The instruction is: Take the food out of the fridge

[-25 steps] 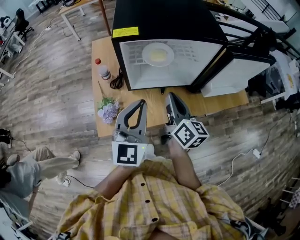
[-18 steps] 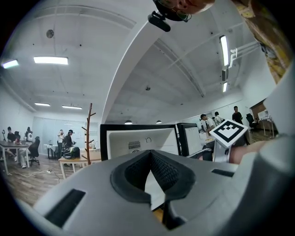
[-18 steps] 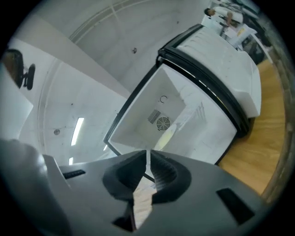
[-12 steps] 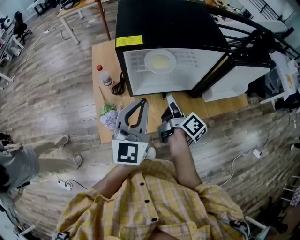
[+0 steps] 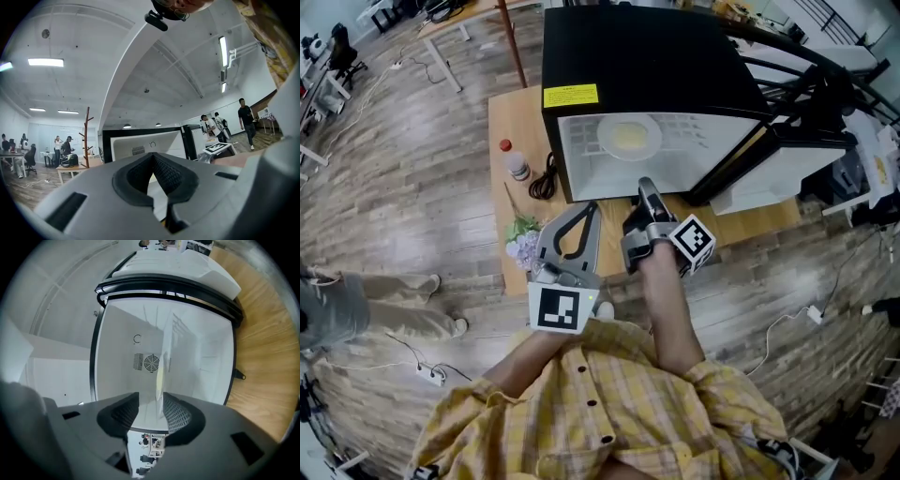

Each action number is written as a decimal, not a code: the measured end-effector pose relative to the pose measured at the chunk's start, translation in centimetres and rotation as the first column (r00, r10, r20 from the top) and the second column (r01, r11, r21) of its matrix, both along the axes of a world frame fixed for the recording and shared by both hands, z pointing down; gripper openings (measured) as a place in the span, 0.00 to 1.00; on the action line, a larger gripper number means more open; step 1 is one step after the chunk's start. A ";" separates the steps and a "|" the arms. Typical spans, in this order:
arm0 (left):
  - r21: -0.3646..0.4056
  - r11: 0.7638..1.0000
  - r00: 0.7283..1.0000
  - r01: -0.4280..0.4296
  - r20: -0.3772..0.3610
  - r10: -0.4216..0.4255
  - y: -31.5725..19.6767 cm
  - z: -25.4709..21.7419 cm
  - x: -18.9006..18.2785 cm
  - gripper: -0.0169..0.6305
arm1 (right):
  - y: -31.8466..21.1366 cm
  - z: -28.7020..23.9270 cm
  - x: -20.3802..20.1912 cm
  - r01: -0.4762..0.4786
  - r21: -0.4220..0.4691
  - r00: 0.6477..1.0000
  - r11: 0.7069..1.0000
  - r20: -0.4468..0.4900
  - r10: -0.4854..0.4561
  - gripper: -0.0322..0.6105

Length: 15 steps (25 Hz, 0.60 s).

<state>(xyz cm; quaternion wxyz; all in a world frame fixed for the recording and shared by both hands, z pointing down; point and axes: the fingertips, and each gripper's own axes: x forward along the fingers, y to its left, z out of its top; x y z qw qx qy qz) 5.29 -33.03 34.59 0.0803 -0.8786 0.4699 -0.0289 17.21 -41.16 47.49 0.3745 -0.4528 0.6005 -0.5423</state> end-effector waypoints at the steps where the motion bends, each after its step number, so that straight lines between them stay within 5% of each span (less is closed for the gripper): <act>1: -0.001 1.000 1.000 -0.001 0.004 0.001 -0.1 0.1 -0.1 0.04 | -0.3 0.2 -0.1 -0.005 -0.013 1.000 1.000 0.009 0.005 0.29; 8: -0.010 1.000 1.000 -0.004 0.001 0.004 -0.8 0.7 -0.4 0.04 | -3.0 1.8 -0.5 -0.020 -0.044 0.992 0.999 0.123 0.025 0.31; 15: -0.008 1.000 1.000 0.012 0.009 -0.012 -1.3 1.0 -1.4 0.04 | -5.9 2.9 -0.2 -0.033 -0.055 0.989 0.998 0.139 0.041 0.30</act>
